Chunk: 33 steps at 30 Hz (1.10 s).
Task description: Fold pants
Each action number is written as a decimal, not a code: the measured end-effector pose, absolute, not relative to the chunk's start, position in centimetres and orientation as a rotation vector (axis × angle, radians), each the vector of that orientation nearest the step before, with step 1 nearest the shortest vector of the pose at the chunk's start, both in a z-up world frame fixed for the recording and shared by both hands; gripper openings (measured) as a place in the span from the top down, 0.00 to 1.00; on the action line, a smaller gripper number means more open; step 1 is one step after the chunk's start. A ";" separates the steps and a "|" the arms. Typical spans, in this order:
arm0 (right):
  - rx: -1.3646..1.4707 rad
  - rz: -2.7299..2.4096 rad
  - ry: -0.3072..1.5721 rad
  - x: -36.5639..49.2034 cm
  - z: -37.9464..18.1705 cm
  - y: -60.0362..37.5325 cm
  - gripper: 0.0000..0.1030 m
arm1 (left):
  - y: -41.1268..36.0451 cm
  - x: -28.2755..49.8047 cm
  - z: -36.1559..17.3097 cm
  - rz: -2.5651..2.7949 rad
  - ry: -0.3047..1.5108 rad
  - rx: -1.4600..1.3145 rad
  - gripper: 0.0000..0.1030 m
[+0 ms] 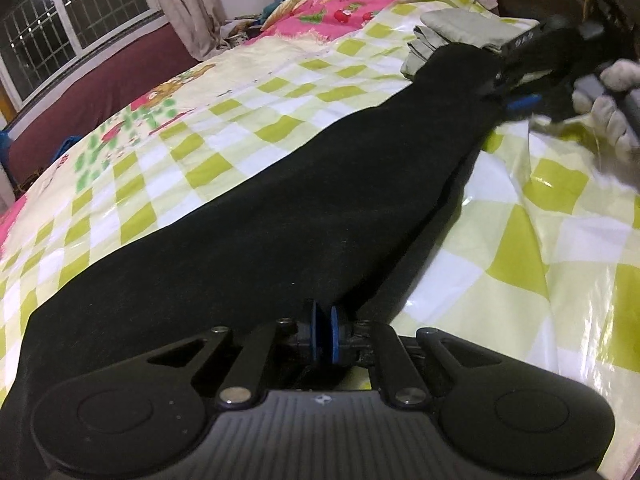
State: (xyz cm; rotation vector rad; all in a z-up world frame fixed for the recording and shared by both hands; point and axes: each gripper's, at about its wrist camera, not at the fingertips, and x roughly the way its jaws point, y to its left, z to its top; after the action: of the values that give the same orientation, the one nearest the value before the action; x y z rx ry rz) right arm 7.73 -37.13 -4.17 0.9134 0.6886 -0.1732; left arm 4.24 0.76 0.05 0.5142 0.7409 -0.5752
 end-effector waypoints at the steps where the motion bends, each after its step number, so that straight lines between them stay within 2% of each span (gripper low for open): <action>1: 0.934 -0.163 0.692 8.3 -4.7 -37.0 0.60 | 0.8 4.2 0.2 -0.571 0.739 0.512 0.77; 10: 0.982 -0.168 0.629 10.2 -6.4 -36.9 0.59 | 0.8 4.4 0.3 -0.570 0.740 0.495 0.77; 11: 0.965 -0.161 0.627 10.1 -6.3 -36.7 0.67 | 0.8 4.4 0.3 -0.570 0.737 0.492 0.77; 12: 0.954 -0.164 0.630 10.2 -6.2 -36.5 0.89 | 0.8 4.4 0.4 -0.570 0.732 0.490 0.77; 13: 0.975 -0.153 0.633 10.2 -6.1 -36.4 0.92 | 0.9 4.2 0.7 -0.567 0.722 0.487 0.77; 16: 1.152 -0.064 0.515 8.5 -4.6 -37.1 0.93 | 1.7 3.5 1.8 -0.570 0.674 0.438 0.77; 18: 1.176 -0.032 0.433 7.9 -2.8 -37.5 0.93 | 2.4 2.8 3.0 -0.579 0.626 0.380 0.77; 19: 1.154 -0.042 0.427 8.0 -2.1 -37.7 0.93 | 2.7 2.6 3.5 -0.577 0.601 0.357 0.75; 22: 1.141 -0.085 0.496 9.0 -1.8 -38.1 0.93 | 2.9 3.2 3.2 -0.541 0.587 0.330 0.64; 24: 1.148 -0.090 0.504 8.8 -1.6 -37.8 0.93 | 2.9 4.3 1.4 -0.509 0.645 0.338 0.64; 26: 1.157 -0.089 0.487 8.6 -0.7 -37.3 0.93 | 3.4 5.7 -0.9 -0.527 0.788 0.316 0.63; 33: 0.906 0.034 0.484 10.1 6.9 -31.5 0.93 | 8.0 4.2 0.8 -0.489 0.703 0.119 0.63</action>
State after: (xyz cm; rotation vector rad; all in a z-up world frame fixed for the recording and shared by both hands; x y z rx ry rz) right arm 10.09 -31.49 6.90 0.9060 0.4836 0.0344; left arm 4.20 8.00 0.85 0.1193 0.7033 -0.4889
